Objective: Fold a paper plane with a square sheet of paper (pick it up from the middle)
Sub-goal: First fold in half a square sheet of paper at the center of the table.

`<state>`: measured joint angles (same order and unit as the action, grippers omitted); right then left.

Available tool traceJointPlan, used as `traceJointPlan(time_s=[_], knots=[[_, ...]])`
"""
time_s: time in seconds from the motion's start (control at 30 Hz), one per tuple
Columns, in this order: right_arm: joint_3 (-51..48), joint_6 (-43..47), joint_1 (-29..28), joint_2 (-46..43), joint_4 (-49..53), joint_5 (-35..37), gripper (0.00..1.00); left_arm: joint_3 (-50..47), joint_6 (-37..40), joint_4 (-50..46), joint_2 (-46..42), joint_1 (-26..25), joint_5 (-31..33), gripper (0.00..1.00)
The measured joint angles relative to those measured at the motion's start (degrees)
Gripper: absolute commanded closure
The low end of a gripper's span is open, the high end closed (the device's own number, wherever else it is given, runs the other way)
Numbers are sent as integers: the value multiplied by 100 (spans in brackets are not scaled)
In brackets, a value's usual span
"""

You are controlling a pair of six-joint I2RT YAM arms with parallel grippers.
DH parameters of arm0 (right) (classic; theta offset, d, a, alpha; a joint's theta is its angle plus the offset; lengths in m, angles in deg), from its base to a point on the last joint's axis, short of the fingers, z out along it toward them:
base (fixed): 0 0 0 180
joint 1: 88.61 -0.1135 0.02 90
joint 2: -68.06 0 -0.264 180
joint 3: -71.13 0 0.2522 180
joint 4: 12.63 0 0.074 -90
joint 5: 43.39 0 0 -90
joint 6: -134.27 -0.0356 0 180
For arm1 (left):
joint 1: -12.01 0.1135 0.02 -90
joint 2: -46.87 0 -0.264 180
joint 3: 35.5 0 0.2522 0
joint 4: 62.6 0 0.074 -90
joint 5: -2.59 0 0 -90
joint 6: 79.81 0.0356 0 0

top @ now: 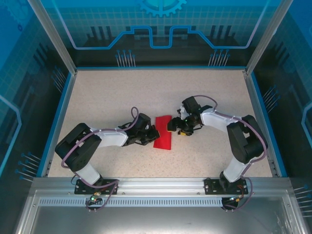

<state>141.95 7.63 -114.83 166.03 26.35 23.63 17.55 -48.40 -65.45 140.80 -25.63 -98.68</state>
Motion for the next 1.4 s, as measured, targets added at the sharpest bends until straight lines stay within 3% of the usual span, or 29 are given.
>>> traceJointPlan(time_s=[0.63,0.73,0.8,0.93,1.2,1.4], knots=[[682,-44,-236,881,208,306,54,376,271,-382,210,42,-7,97],[765,-46,-243,942,317,393,57,376,330,-463,214,46,-9,84],[841,-52,-280,997,431,516,60,409,350,-557,212,68,-7,69],[979,-70,-315,1086,629,675,62,472,476,-909,55,238,15,56],[1222,-92,-428,1220,933,960,62,472,577,-1364,-789,949,57,55],[1272,-339,-457,1257,988,1060,62,472,629,-1357,-741,997,-61,58]])
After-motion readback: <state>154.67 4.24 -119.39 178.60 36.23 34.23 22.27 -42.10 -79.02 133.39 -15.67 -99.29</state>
